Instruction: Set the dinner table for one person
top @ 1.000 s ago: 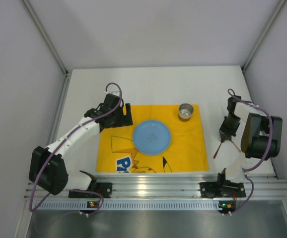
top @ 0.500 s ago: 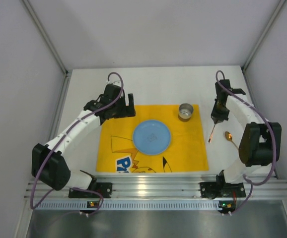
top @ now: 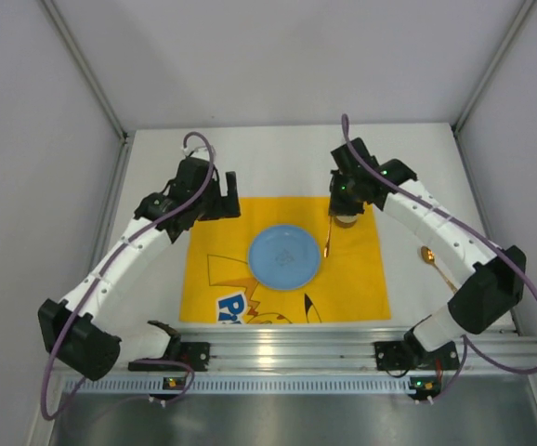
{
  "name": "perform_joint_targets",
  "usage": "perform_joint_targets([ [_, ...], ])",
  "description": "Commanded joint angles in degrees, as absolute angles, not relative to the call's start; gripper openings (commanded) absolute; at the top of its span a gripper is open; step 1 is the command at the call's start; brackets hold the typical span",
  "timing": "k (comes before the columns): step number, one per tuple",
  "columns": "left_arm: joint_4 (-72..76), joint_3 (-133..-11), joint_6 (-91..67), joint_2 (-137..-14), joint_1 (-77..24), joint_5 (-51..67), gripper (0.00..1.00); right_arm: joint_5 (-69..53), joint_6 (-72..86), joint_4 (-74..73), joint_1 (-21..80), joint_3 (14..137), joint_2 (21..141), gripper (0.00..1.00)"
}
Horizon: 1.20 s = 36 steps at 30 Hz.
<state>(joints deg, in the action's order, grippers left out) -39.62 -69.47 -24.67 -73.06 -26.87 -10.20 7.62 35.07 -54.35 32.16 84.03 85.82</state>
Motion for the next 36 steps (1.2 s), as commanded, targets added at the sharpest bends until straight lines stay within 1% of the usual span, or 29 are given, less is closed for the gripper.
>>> perform_joint_targets([
  [1,-42.8,-68.82,-23.91,-67.33,-26.11,-13.79,0.97,0.28,39.37,-49.4,37.78,86.82,90.33,0.0],
  [2,-44.54,-68.99,-23.99,-66.11,-25.93,-14.67,0.97,0.26,40.59,-49.05,40.49,88.75,92.09,0.0],
  [3,-45.69,-69.95,-24.26,-65.66,-25.49,-15.46,0.98,-2.0,41.13,-48.96,41.65,92.95,94.11,0.0],
  [4,-46.92,-70.66,-24.43,-65.31,-25.23,-16.25,0.98,-4.63,41.65,-48.96,42.53,95.16,98.74,0.0],
  [6,-50.88,-72.85,-25.04,-64.78,-24.79,-18.28,0.98,-7.46,43.59,-48.61,44.73,100.51,103.16,0.0],
  [7,-52.02,-73.56,-25.14,-64.6,-24.7,-18.8,0.98,-10.17,44.46,-47.91,45.43,101.68,106.84,0.0],
  [10,-54.49,-75.23,-25.05,-63.64,-24.52,-19.69,0.98,-13.61,47.63,-44.48,48.24,104.94,112.91,0.0],
  [16,-59.49,-78.04,-26.1,-61.09,-24.52,-20.39,0.98,-18.1,55.45,-36.48,51.59,106.34,122.15,0.0],
  [22,-63.36,-78.66,-27.07,-57.75,-24.52,-21.0,0.98,-18.11,58.79,-35.15,54.22,109.51,127.52,0.0],
  [30,-65.48,-79.37,-28.04,-55.2,-24.52,-22.68,0.98,-17.31,58.36,-35.68,55.63,108.19,129.99,0.01],
  [33,-65.39,-79.63,-28.21,-55.55,-24.43,-22.5,0.98,-16.53,56.96,-36.03,55.81,108.28,129.47,0.25],
  [34,-65.39,-79.72,-28.13,-55.72,-24.52,-22.5,0.98,-16.35,56.26,-36.04,55.81,108.19,129.11,0.38],
  [36,-65.39,-80.24,-28.04,-55.98,-24.52,-23.02,0.98,-15.74,55.11,-36.12,55.81,108.89,128.15,0.52],
])
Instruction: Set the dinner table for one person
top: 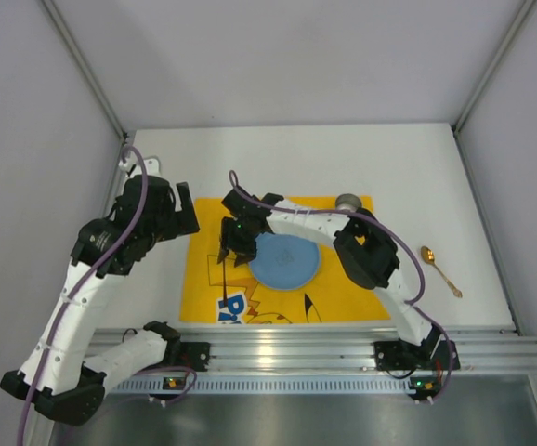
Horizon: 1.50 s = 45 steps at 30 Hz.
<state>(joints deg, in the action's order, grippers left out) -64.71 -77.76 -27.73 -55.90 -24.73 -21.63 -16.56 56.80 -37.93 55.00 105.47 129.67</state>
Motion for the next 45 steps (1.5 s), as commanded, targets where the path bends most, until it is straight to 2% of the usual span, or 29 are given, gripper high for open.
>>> perform_joint_targets([
  [1,-65.39,-80.42,-27.86,-56.33,-24.52,-23.2,0.98,-15.47,54.59,-36.21,55.46,109.07,127.45,0.53],
  [7,-63.73,-81.56,-26.63,-57.92,-24.52,-22.86,0.98,-12.67,50.99,-36.3,52.05,107.06,114.55,0.63],
  [9,-62.32,-80.43,-26.63,-58.45,-24.52,-21.89,0.98,-9.6,49.23,-36.65,49.32,101.18,105.44,0.68],
  [10,-60.66,-79.2,-26.8,-58.71,-24.52,-20.75,0.98,-8.36,46.7,-37.52,45.65,98.9,102.34,0.76],
  [12,-58.81,-77.7,-27.16,-58.8,-24.52,-19.17,0.98,-4.16,41.96,-42.52,40.63,91.69,93.92,0.81],
  [15,-54.42,-74.28,-27.95,-59.06,-24.52,-16.35,0.97,3.65,35.1,-51.22,27.72,82.73,84.25,0.86],
  [16,-53.45,-72.7,-28.3,-59.15,-24.52,-15.56,0.97,5.0,33.76,-55.16,19.33,79.22,82.2,0.87],
  [18,-50.2,-71.29,-29.0,-59.94,-24.52,-13.46,0.98,4.84,29.04,-57.64,9.89,76.39,77.46,0.88],
  [19,-49.23,-70.06,-29.18,-60.2,-24.52,-12.58,0.98,5.01,27.53,-59.57,1.06,74.2,76.21,0.89],
  [21,-45.63,-68.47,-30.14,-61.17,-24.52,-10.12,0.97,6.32,23.93,-60.55,-7.08,72.08,73.93,0.93],
  [22,-44.14,-66.73,-30.93,-61.78,-24.61,-9.41,0.98,8.94,23.82,-62.64,-10.51,70.77,74.26,0.94],
  [24,-40.11,-64.79,-31.72,-62.4,-24.61,-7.04,0.98,11.42,24.6,-61.79,-11.07,67.43,74.62,0.99],
  [28,-35.34,-61.53,-33.13,-65.99,-24.61,-3.52,0.97,5.99,25.14,-56.09,-21.84,55.58,75.93,1.0],
  [31,-32.36,-60.21,-32.96,-67.41,-24.61,-3.08,0.97,5.79,23.91,-56.08,-25.83,57.99,81.37,1.0],
  [37,-27.34,-57.22,-33.83,-69.25,-24.61,-2.81,0.97,7.82,22.85,-54.76,-27.16,62.49,90.87,1.0],
  [45,-25.49,-56.16,-34.1,-71.62,-24.52,-4.39,0.97,8.52,20.13,-50.02,-25.14,58.45,94.65,1.0],
])
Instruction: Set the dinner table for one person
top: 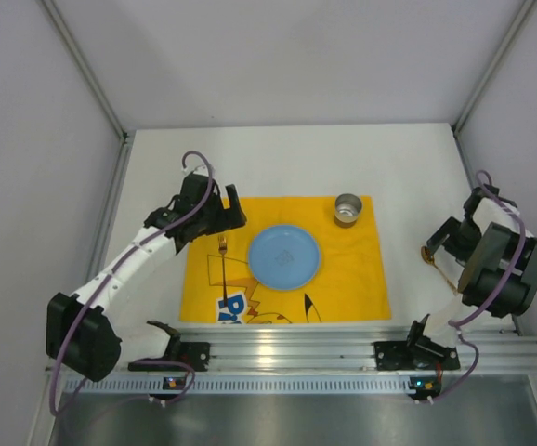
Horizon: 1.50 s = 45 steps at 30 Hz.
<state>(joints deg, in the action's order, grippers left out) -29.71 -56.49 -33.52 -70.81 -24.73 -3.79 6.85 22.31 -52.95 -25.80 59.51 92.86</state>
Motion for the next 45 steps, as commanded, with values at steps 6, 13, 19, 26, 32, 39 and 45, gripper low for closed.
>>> perform_joint_targets([
  [6,-24.79,-58.18,-32.35,-74.96,-24.35,-4.57,0.98,6.07,20.92,-47.46,-24.0,57.92,98.0,1.0],
  [13,-23.73,-61.61,-31.38,-79.98,-23.99,-3.96,0.97,7.21,19.95,-47.2,-16.09,58.71,98.09,1.0],
  [19,-23.11,-63.28,-31.55,-83.32,-23.99,-2.11,0.97,6.94,20.21,-45.88,-13.53,56.87,98.0,0.94],
  [26,-25.14,-65.13,-30.67,-84.29,-23.99,-1.49,0.96,8.0,20.57,-45.18,-13.1,56.34,99.23,0.58],
  [32,-26.1,-64.6,-31.02,-83.15,-23.99,-1.49,0.96,9.31,20.92,-44.91,-11.95,56.69,100.28,0.15],
  [39,-27.59,-64.25,-31.38,-81.3,-23.99,-1.49,0.96,8.88,22.06,-45.52,-8.18,60.64,100.72,0.0],
  [45,-31.37,-68.37,-30.59,-80.33,-23.99,-1.49,0.96,9.05,23.11,-50.7,-2.82,69.86,95.37,0.0],
])
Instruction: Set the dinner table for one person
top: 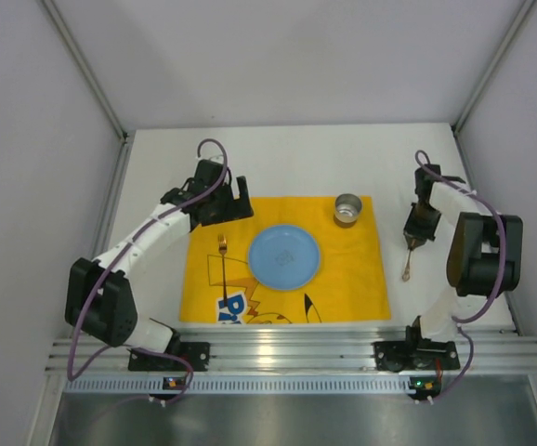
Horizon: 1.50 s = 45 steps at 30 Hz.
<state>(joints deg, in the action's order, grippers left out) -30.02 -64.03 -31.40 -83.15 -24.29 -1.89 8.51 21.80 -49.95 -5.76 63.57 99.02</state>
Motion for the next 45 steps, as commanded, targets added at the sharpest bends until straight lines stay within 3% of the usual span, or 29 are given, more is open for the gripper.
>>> perform_joint_targets([
  [1,-31.99,-69.07,-30.41,-80.25,-23.99,-1.67,0.96,8.53,23.55,-51.5,-1.86,70.92,93.19,0.0],
  [5,-34.8,-72.76,-29.62,-79.54,-23.99,-2.11,0.96,6.94,25.75,-55.8,8.57,74.35,87.64,0.0],
  [10,-37.7,-74.62,-29.18,-77.7,-23.99,-3.16,0.96,2.39,33.81,-55.55,18.35,69.88,80.7,0.0],
  [17,-41.83,-74.62,-29.44,-73.04,-23.99,-6.24,0.97,0.97,43.5,-47.21,32.24,63.38,83.66,0.0],
  [27,-50.97,-75.41,-29.79,-65.32,-23.99,-9.23,0.97,2.46,46.22,-37.71,32.87,58.98,91.4,0.0],
  [42,-54.67,-75.06,-31.64,-60.82,-24.08,-8.79,0.97,6.15,50.63,-33.57,32.78,55.9,92.46,0.0],
  [45,-54.93,-75.15,-31.64,-60.56,-24.08,-8.88,0.97,5.54,49.75,-34.36,32.78,56.34,92.73,0.11],
])
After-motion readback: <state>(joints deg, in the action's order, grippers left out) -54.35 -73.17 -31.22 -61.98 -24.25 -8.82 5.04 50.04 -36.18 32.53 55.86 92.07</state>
